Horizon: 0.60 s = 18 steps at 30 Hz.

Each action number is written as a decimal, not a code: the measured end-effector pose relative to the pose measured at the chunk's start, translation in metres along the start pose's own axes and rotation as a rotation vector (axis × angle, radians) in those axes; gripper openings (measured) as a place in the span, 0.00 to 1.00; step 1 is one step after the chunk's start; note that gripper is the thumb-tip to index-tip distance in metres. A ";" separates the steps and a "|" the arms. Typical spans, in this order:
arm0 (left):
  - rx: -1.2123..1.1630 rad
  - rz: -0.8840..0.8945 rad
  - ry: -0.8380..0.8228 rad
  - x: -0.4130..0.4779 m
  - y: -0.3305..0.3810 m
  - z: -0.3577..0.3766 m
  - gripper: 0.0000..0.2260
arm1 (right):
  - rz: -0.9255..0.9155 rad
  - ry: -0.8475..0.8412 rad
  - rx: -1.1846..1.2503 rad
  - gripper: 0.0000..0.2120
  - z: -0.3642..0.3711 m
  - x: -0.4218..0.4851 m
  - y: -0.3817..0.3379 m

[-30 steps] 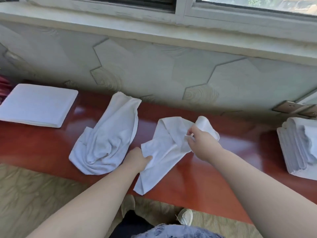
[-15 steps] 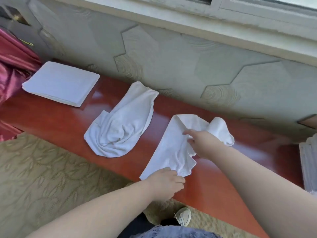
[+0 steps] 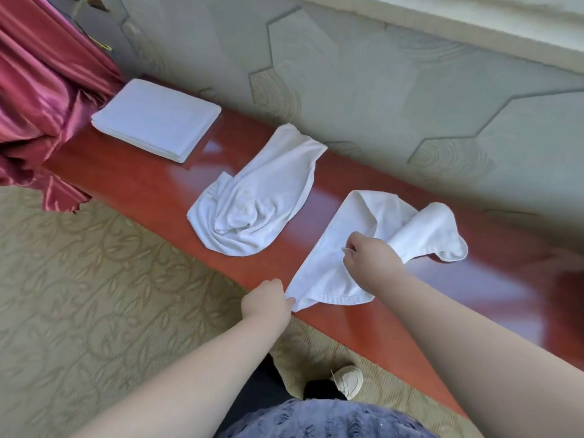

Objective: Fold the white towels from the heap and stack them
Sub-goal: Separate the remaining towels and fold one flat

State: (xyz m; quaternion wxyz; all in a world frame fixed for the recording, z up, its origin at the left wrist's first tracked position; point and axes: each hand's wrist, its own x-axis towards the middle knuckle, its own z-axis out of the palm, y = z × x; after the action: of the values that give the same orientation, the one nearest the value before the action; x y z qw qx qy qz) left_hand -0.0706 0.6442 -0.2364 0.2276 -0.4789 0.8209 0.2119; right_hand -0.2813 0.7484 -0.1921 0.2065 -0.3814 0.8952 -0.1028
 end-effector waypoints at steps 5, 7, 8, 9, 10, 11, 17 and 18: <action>-0.328 0.044 0.046 -0.006 0.014 -0.013 0.11 | 0.119 0.051 0.155 0.06 -0.018 -0.008 -0.001; -0.564 0.102 0.128 -0.007 0.028 -0.048 0.10 | 0.160 0.112 0.276 0.07 -0.041 -0.008 -0.003; -0.646 0.153 0.167 -0.007 0.039 -0.070 0.09 | 0.156 0.154 0.327 0.07 -0.055 -0.009 -0.006; -0.715 0.210 0.196 -0.008 0.052 -0.093 0.07 | 0.145 0.196 0.373 0.07 -0.071 -0.009 -0.010; -0.784 0.269 0.202 -0.009 0.067 -0.115 0.05 | 0.131 0.238 0.415 0.07 -0.087 -0.010 -0.015; -0.863 0.329 0.185 -0.011 0.082 -0.137 0.05 | 0.118 0.283 0.460 0.06 -0.104 -0.011 -0.020; -1.200 0.622 -0.058 -0.036 0.155 -0.224 0.04 | 0.020 0.499 0.671 0.08 -0.182 -0.036 -0.046; -1.211 0.649 -0.060 -0.042 0.163 -0.233 0.05 | 0.018 0.515 0.692 0.08 -0.190 -0.040 -0.049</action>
State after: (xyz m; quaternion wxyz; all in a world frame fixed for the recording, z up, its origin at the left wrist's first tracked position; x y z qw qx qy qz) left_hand -0.2353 0.6150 -0.0028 -0.1326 -0.2455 0.6529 0.7041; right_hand -0.3104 0.7488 0.0062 0.0930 -0.2438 0.8335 -0.4871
